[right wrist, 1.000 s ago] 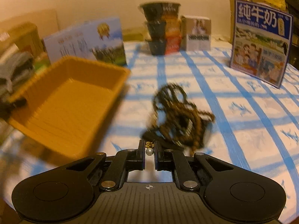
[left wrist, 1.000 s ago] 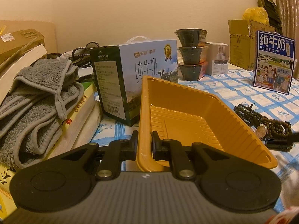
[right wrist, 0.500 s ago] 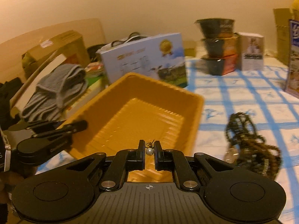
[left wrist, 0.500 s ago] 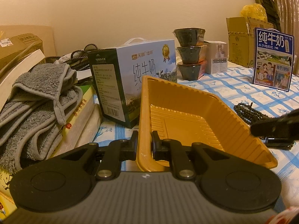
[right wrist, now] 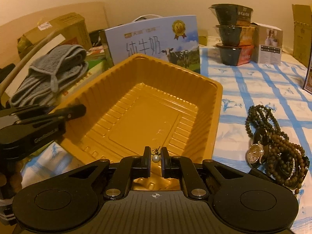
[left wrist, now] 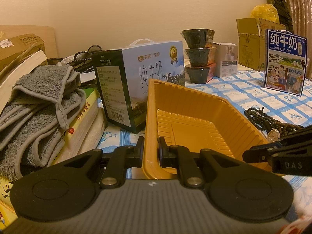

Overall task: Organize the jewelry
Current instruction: 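Carry the pearl earring into the orange tray and open the right tool, then grasp the black cylindrical tube with the right tool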

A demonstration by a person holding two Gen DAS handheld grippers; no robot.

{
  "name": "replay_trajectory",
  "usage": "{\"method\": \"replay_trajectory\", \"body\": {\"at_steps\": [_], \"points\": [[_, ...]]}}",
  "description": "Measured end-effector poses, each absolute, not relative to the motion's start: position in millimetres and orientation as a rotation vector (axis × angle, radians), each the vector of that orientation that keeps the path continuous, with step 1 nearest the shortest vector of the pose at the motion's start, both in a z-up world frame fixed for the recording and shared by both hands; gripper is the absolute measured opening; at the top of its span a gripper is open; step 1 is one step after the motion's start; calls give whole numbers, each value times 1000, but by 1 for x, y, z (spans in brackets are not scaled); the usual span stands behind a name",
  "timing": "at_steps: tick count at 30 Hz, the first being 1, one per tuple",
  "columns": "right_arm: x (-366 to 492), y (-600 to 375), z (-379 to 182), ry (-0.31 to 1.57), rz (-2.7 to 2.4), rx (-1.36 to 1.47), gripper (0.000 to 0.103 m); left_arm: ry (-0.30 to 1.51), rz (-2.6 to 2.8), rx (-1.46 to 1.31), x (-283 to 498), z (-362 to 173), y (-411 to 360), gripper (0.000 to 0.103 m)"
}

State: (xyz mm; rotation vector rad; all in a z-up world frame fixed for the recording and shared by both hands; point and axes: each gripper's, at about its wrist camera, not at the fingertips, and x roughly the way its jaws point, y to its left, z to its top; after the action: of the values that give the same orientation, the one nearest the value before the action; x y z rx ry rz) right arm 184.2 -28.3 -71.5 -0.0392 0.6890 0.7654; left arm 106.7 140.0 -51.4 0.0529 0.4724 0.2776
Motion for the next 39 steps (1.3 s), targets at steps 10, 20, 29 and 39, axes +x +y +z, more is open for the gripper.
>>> {"method": "replay_trajectory", "body": {"at_steps": [10, 20, 29, 39], "points": [[189, -43, -57, 652, 731, 20, 48, 474, 280, 58, 108, -51, 138, 13], [179, -106, -54, 655, 621, 70, 50, 474, 280, 59, 108, -50, 138, 13], [193, -158, -79, 693, 483, 32, 51, 478, 285, 56, 109, -50, 138, 13], [207, -148, -99, 700, 482, -94, 51, 478, 285, 56, 109, -50, 138, 13]]}}
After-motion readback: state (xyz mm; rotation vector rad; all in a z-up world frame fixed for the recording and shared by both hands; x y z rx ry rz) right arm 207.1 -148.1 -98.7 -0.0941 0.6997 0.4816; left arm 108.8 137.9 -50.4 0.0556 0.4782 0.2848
